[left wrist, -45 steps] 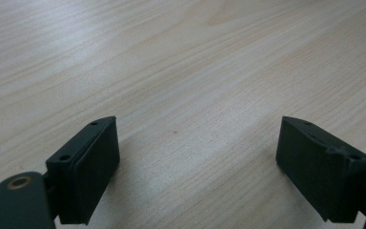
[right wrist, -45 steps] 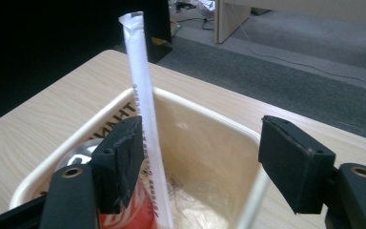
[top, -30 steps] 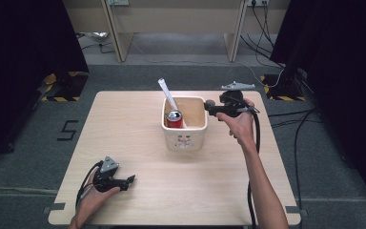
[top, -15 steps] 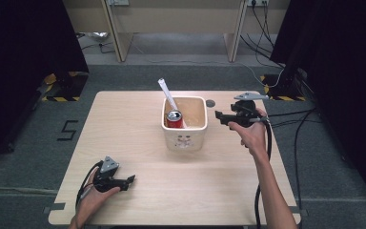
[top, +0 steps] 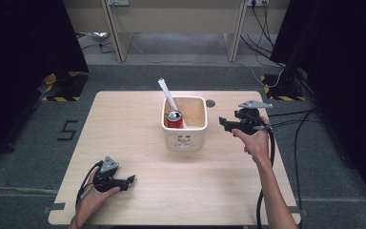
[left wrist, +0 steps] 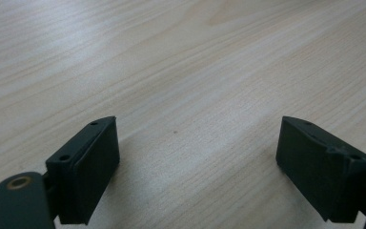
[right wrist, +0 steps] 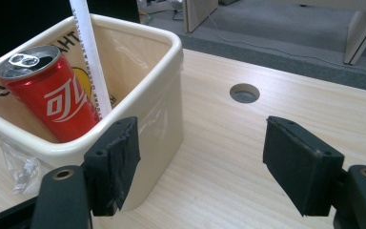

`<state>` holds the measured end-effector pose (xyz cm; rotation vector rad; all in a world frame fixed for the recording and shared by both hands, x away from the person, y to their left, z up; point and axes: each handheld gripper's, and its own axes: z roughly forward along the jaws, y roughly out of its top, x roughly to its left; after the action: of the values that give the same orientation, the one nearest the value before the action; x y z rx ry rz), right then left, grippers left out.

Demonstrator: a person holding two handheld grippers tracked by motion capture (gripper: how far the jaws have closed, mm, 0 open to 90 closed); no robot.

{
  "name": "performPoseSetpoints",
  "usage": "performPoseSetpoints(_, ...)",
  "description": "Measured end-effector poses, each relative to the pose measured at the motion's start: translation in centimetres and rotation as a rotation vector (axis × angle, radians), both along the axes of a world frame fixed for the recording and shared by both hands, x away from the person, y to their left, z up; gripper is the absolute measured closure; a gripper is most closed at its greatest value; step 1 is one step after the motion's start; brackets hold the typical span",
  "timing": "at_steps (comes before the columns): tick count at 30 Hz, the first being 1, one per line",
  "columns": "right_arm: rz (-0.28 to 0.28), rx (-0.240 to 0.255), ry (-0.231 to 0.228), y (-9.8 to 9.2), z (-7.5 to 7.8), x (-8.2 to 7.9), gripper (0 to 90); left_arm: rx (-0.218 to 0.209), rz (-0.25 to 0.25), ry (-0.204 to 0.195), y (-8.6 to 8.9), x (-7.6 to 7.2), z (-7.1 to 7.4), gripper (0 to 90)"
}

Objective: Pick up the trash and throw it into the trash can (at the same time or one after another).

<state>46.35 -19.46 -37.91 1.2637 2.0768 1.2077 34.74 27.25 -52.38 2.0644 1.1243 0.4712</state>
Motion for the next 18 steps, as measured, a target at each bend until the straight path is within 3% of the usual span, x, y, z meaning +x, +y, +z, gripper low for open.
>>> performPoseSetpoints(18,0.016,0.000,-0.021,-0.2,-1.3,-1.9,28.6,-0.001,0.002,-0.002,0.0,0.0,0.0,13.9)
